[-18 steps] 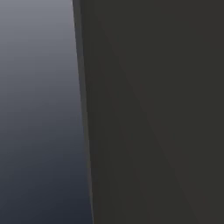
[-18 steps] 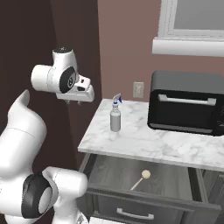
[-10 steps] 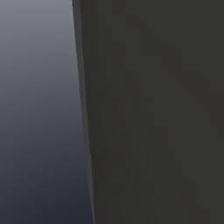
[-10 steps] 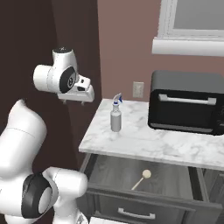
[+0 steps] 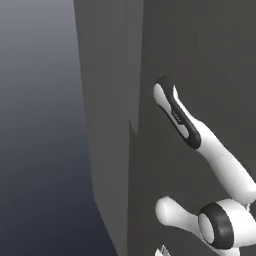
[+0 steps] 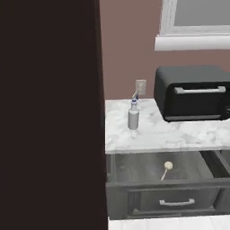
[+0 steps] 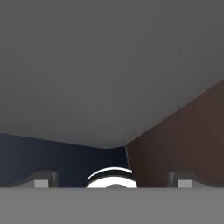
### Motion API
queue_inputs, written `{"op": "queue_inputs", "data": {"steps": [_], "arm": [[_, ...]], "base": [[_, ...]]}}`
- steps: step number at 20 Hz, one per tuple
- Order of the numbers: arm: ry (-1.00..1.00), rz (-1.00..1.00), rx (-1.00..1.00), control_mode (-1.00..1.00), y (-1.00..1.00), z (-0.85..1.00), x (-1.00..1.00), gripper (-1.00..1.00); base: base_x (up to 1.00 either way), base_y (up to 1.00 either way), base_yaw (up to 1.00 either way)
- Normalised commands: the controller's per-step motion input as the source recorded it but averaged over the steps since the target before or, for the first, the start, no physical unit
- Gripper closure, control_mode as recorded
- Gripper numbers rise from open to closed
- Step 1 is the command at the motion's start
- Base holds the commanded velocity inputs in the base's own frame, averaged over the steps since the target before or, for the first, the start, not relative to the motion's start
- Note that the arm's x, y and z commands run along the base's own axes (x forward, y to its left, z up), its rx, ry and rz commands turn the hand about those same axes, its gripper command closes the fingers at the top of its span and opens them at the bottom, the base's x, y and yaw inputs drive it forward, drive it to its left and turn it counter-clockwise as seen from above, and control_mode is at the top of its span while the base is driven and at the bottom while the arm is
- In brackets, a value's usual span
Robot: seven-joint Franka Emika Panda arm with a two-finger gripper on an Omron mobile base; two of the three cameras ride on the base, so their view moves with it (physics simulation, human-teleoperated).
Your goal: Pick the dish brush from the drawer and place it on the counter.
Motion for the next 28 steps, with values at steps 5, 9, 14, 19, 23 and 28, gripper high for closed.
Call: {"op": "queue_inputs", "data": {"steps": [5, 9, 14, 19, 23, 28], "arm": [[0.00, 0.00, 0.00, 1.00, 0.00, 0.00, 0.00, -1.00], [0.00, 0.00, 0.00, 1.00, 0.00, 0.00, 0.00, -1.00], [0.00, 0.00, 0.00, 1.00, 0.00, 0.00, 0.00, -1.00], [0.00, 0.00, 0.00, 1.00, 0.00, 0.00, 0.00, -1.00], [-0.02, -0.42, 0.00, -1.00, 0.05, -0.16, 0.06, -1.00], [0.00, -0.45, 0.00, -1.00, 0.01, -0.31, 0.22, -1.00]], "base": [[0.00, 0.49, -0.66], [0.00, 0.17, -0.71], [0.00, 0.16, -0.69], [0.01, 0.14, -0.64], [0.01, 0.03, -0.15], [0.00, 0.00, 0.00]]}}
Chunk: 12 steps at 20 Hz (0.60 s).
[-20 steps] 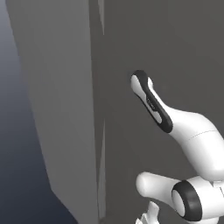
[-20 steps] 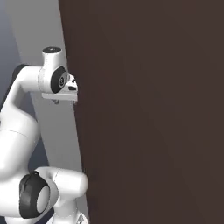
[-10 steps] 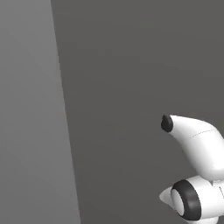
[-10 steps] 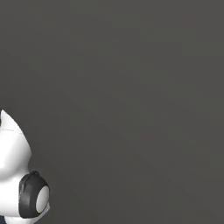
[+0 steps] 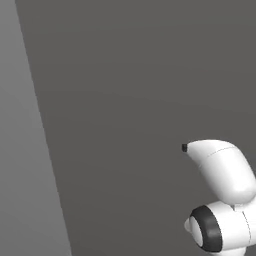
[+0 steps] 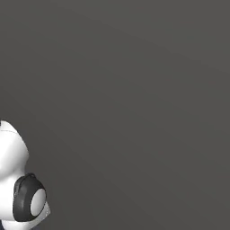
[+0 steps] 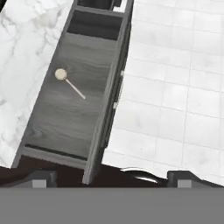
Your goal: Pick the dish brush from the drawer and place it on the counter.
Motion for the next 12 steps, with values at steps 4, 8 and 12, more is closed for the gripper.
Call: {"op": "queue_inputs", "data": {"steps": [4, 8, 12], "arm": [[0.03, -0.25, 0.02, -1.00, -0.04, -0.44, 0.42, -1.00], [0.08, -0.11, 0.03, -1.00, -0.06, -0.52, 0.42, -1.00], [0.08, -0.02, 0.03, -1.00, 0.00, -0.71, 0.36, -1.00]], "base": [[0.00, 0.00, 0.00], [0.00, 0.00, 0.00], [0.00, 0.00, 0.00]]}}
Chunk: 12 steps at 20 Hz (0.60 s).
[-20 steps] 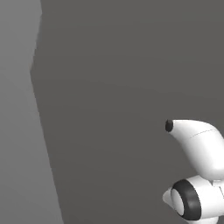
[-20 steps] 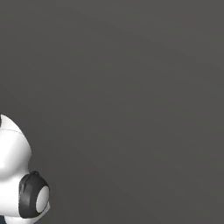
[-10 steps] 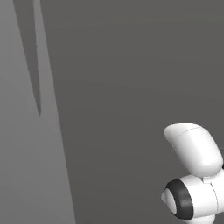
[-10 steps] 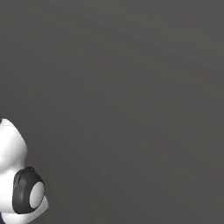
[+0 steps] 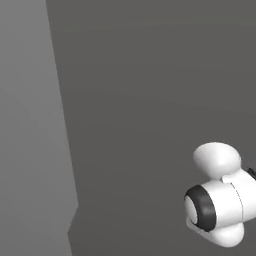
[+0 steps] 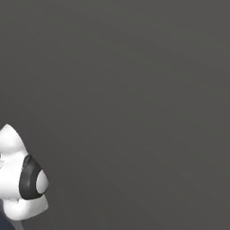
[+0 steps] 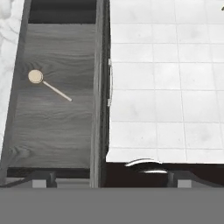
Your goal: Pick the dish brush from the drawer and place it on the counter.
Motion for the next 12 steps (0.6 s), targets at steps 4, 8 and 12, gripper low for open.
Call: {"op": "queue_inputs", "data": {"steps": [4, 8, 12], "arm": [[0.06, 0.00, 0.02, -1.00, 0.00, -0.77, 0.43, -1.00], [0.06, 0.00, 0.00, -1.00, 0.00, -0.83, 0.49, -1.00], [0.06, 0.00, 0.01, -1.00, 0.00, -0.88, 0.58, -1.00]], "base": [[0.00, 0.00, 0.00], [0.00, 0.00, 0.00], [0.00, 0.00, 0.00]]}}
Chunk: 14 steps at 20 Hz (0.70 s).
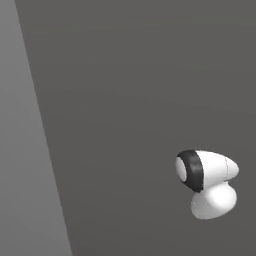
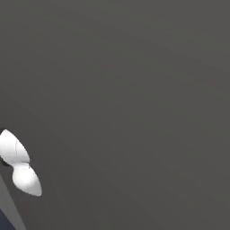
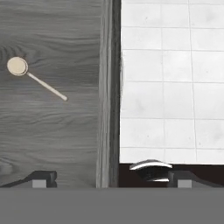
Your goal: Pick the dish brush from the drawer and place it on the counter.
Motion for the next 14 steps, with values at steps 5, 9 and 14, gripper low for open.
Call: {"op": "queue_inputs", "data": {"steps": [5, 9, 14], "arm": [[0.05, 0.00, 0.00, -1.00, 0.00, -0.86, 0.56, -1.00], [0.04, 0.00, 0.00, -1.00, 0.00, -0.81, 0.55, -1.00], [0.05, 0.00, -0.01, -1.00, -0.01, -0.74, 0.39, -1.00]], "base": [[0.00, 0.00, 0.00], [0.00, 0.00, 0.00], [0.00, 0.00, 0.00]]}}
